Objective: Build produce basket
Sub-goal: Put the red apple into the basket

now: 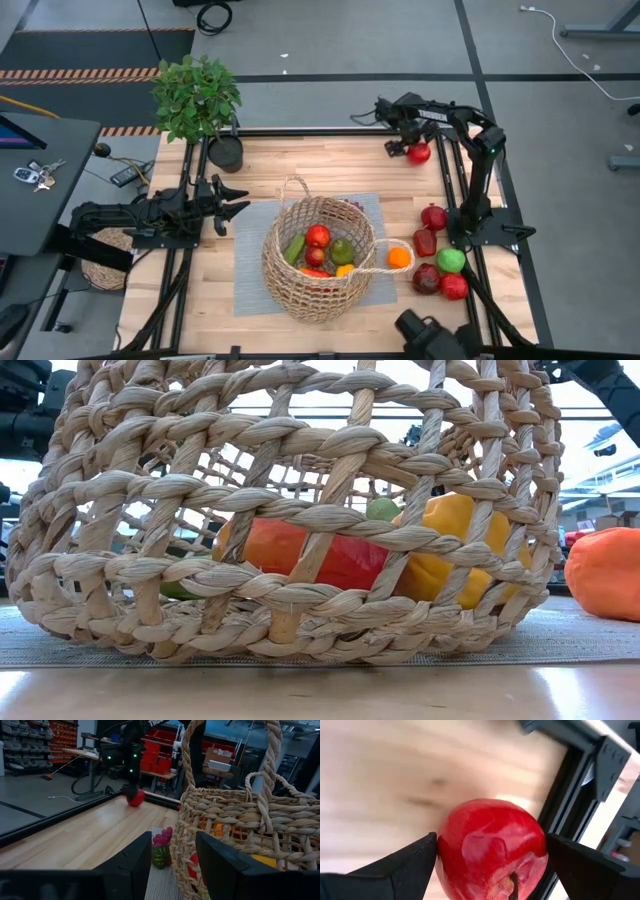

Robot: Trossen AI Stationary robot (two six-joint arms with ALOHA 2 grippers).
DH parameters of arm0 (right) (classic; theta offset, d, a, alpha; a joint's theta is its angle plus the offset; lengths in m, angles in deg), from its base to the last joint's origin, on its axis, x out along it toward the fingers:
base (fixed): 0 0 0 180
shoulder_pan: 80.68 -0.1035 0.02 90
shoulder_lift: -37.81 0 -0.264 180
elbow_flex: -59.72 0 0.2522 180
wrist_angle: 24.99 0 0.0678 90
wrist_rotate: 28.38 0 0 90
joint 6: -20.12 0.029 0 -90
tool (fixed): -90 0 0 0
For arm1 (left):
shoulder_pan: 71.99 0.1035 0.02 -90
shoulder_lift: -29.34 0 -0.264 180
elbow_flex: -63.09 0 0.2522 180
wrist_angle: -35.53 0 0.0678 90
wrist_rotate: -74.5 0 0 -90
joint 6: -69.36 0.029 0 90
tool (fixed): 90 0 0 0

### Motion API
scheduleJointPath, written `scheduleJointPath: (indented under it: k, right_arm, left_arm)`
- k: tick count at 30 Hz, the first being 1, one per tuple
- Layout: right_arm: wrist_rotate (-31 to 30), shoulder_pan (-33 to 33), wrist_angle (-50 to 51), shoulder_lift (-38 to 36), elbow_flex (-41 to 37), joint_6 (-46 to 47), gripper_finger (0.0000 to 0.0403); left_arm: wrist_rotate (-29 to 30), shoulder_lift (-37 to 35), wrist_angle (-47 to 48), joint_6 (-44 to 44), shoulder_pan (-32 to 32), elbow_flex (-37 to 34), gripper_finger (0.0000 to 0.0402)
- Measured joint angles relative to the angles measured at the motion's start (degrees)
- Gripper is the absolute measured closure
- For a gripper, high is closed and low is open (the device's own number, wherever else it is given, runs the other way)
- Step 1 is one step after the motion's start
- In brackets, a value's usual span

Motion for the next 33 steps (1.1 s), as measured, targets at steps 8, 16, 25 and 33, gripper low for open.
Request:
scheduleJointPath:
  k: [8,16,25,33]
  right_arm:
    - [1.6,-8.4,3.1,0.1,0.0,2.4,0.0029]
    - [0.0,-15.9,6.6,0.1,-0.1,4.8,0.0045]
    - [-0.7,-21.7,8.6,-0.4,-0.1,7.2,0.0075]
    - [-0.6,-27.2,10.5,-6.0,0.7,11.3,0.0076]
  left_arm:
    - [0.0,0.0,0.0,0.0,0.0,0.0,0.0241]
    - [0.0,0.0,0.0,0.0,0.0,0.0,0.0241]
    - [0.0,0.0,0.0,0.0,0.0,0.0,0.0241]
    - [0.0,0.0,0.0,0.0,0.0,0.0,0.0241]
